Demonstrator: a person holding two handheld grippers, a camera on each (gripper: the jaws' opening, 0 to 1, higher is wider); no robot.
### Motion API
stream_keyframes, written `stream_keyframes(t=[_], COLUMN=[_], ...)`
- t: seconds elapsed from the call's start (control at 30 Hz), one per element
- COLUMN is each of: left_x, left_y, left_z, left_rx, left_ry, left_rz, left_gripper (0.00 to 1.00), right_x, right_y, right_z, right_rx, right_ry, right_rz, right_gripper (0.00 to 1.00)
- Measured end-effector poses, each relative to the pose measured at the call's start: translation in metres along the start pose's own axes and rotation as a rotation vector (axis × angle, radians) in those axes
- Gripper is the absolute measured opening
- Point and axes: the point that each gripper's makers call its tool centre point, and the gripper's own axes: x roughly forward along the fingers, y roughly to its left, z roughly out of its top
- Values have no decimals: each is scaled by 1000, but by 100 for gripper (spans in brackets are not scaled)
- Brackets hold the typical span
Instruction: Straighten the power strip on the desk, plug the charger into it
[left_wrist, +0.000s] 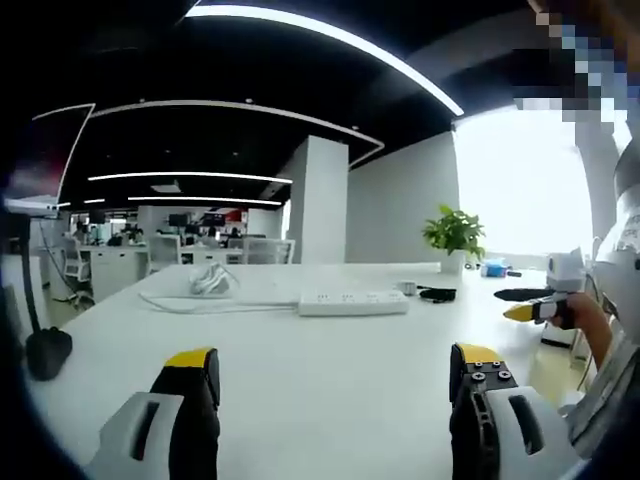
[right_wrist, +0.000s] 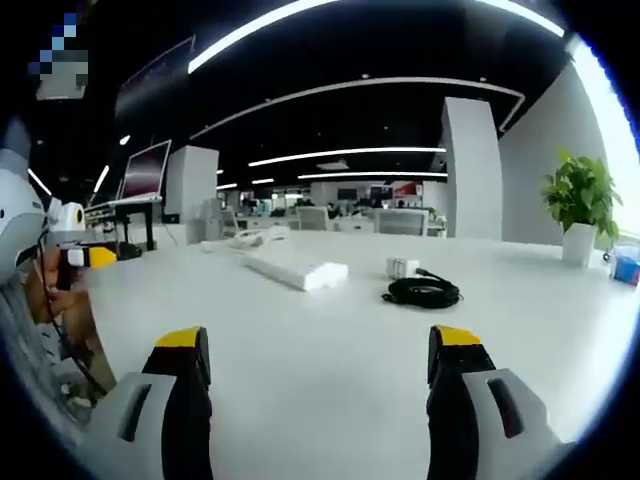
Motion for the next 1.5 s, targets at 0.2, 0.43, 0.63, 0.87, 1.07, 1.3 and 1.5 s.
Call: stream_keyframes(t=[0.2,0.43,0.63,0.87,1.07,1.3,1.5], left_x=[4,12,21,32,41,49,58], left_y=[-4,-2,-4,-2,1,11,18], left_z=[0,1,8,16,26,28,32], left_rx=[15,56,49,34,27,36,40], left_ry=[7,8,-26,-45,-68,-52,-40], left_rz=[-24,-19,-34,-51,-76,-69,-83], left_gripper=[98,98,98,98,99,99,99], right_x=[4,18,31,48,56,68,80], right_y=[-4,15,33,45,53,46,37], right_z=[8,11,18,21,33,38,36], right_rx=[12,14,109,67,-1,-39,-51], right_ry=[-30,-38,-79,-58,-45,-54,-31], right_rz=[-27,54,141,186,223,205,197], right_gripper=[89,89,89,88,88,88,87])
